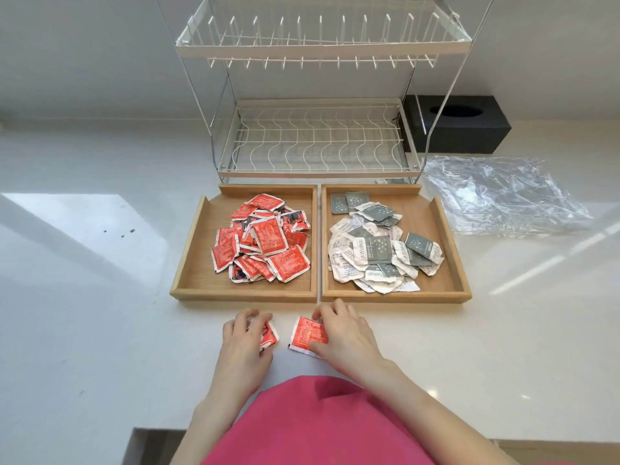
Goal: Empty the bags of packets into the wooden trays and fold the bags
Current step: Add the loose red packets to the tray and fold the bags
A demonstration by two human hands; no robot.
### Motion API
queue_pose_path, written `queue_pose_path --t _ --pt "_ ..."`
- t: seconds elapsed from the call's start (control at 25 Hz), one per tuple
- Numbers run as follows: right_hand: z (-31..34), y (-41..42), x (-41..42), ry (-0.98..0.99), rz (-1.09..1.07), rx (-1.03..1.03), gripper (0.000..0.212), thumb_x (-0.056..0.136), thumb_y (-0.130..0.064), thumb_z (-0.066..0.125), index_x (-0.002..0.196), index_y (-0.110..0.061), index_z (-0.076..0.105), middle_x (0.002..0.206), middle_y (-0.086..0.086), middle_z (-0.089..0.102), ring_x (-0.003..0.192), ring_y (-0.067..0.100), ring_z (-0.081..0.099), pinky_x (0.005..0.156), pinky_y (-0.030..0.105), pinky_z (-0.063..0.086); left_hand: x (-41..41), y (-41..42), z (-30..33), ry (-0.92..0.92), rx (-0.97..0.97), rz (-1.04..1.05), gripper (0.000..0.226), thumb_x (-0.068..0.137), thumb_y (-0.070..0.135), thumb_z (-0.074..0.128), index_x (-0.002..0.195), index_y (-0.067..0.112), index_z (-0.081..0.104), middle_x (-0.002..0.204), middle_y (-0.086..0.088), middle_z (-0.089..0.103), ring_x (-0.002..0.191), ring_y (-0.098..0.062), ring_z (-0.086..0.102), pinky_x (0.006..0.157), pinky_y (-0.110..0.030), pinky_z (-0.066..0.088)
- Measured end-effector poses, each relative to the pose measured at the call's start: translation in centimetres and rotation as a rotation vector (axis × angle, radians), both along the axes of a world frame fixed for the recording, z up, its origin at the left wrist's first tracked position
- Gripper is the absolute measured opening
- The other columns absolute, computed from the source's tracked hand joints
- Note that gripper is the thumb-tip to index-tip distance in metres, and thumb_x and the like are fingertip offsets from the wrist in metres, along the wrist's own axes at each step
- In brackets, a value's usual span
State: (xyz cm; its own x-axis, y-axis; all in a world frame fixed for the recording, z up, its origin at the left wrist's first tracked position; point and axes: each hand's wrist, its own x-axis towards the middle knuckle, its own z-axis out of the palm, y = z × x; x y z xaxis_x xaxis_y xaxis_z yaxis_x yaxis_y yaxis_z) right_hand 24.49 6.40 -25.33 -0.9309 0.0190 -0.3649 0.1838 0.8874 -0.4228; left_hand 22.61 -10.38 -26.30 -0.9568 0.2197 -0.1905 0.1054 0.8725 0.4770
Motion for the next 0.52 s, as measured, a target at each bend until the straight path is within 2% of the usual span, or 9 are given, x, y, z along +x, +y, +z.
queue_pose_path --t 0.16,0.28,0.44,0.52 --pt "-0.3 -0.1 -0.2 -0.058 -0.021 -0.008 0.039 0.082 -0.031 0.056 0.114 -0.012 0.048 0.120 0.010 0.048 0.116 0.027 0.041 0.092 0.036 0.035 0.2 -0.3 -0.4 0.048 0.031 0.005 0.047 0.074 -0.002 0.054 0.119 0.008 0.051 0.122 -0.011 0.047 0.113 -0.029 0.037 0.094 -0.028 0.031" --pt "-0.2 -0.2 0.4 -0.034 -0.017 -0.064 0.031 0.082 -0.029 0.056 0.109 -0.015 0.053 0.110 0.007 0.049 0.109 0.024 0.043 0.082 0.032 0.036 0.4 -0.4 -0.5 0.082 0.044 -0.007 0.038 0.073 -0.002 0.055 0.110 0.007 0.056 0.115 -0.010 0.052 0.108 -0.029 0.042 0.088 -0.029 0.035" --pt "1.9 0.5 -0.6 -0.027 -0.120 -0.479 0.006 0.081 -0.016 0.060 0.087 -0.017 0.059 0.072 -0.004 0.053 0.071 0.015 0.052 0.065 0.027 0.037 0.2 -1.0 -0.4 0.089 0.148 0.074 0.025 0.079 -0.003 0.053 0.097 0.010 0.064 0.101 -0.002 0.063 0.099 -0.024 0.053 0.072 -0.018 0.030" --pt "3.6 1.1 -2.9 0.018 -0.158 -0.583 0.017 0.082 -0.013 0.062 0.098 -0.016 0.061 0.081 0.001 0.064 0.073 0.019 0.058 0.071 0.031 0.045 -0.1 -1.3 -0.5 0.083 0.185 0.087 0.027 0.080 -0.005 0.051 0.097 0.009 0.066 0.099 -0.003 0.067 0.098 -0.023 0.056 0.074 -0.017 0.032"
